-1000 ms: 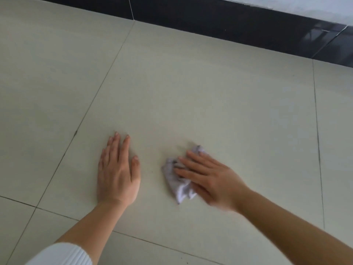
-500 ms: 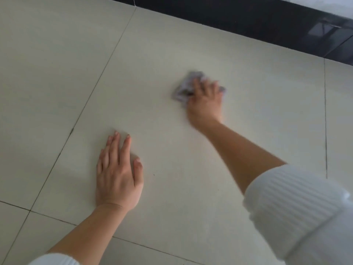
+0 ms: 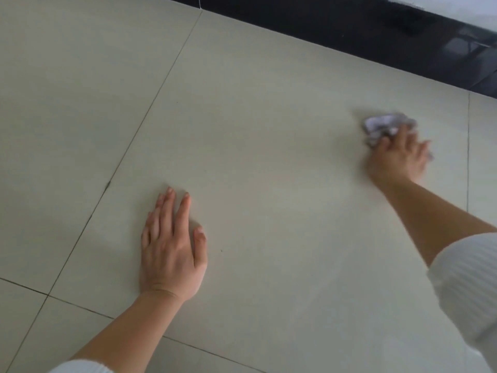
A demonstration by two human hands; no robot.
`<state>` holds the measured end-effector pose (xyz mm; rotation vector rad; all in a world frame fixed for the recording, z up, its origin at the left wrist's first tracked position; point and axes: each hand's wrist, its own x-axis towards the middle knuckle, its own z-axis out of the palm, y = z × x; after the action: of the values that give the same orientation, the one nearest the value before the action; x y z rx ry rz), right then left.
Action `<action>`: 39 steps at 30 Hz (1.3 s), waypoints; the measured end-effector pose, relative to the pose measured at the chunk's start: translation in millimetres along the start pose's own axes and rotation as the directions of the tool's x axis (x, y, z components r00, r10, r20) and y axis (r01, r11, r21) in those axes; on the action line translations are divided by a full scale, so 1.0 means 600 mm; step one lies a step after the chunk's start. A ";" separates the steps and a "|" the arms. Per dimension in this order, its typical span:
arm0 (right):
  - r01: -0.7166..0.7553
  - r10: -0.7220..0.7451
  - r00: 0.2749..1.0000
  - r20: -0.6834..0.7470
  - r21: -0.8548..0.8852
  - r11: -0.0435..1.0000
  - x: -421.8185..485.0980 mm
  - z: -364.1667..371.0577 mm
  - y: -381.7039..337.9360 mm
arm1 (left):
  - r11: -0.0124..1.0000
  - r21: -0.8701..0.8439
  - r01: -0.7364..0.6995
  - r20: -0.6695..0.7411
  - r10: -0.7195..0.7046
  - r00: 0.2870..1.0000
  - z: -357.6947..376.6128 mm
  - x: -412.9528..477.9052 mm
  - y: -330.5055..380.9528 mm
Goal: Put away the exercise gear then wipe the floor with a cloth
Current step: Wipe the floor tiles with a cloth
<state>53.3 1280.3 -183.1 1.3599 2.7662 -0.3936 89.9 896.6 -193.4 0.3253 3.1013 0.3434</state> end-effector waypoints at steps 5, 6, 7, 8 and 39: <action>-0.201 0.200 0.979 0.038 0.054 0.978 -0.009 0.000 -0.090 | 1.000 0.012 0.002 0.001 -0.002 1.000 0.000 0.000 0.002; -0.103 0.100 0.994 0.053 0.052 0.993 -0.020 0.011 -0.127 | 1.000 0.013 0.002 0.000 -0.002 1.000 0.000 0.000 0.002; 0.031 -0.035 0.996 0.082 0.046 0.998 -0.035 0.025 -0.166 | 1.000 0.015 0.001 -0.002 -0.001 1.000 0.000 0.000 0.001; 0.183 -0.186 0.975 0.118 0.036 0.982 -0.056 0.041 -0.206 | 1.000 0.017 0.001 -0.004 -0.001 1.000 0.000 0.000 0.001; 0.530 -0.453 0.806 0.382 -0.123 0.839 -0.554 0.017 0.015 | 0.995 -0.093 -0.026 0.043 0.030 0.999 -0.007 -0.003 0.007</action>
<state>264.5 1025.9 -148.0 0.4439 2.7193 -0.2791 92.2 899.5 -188.5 0.3697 3.0284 0.4719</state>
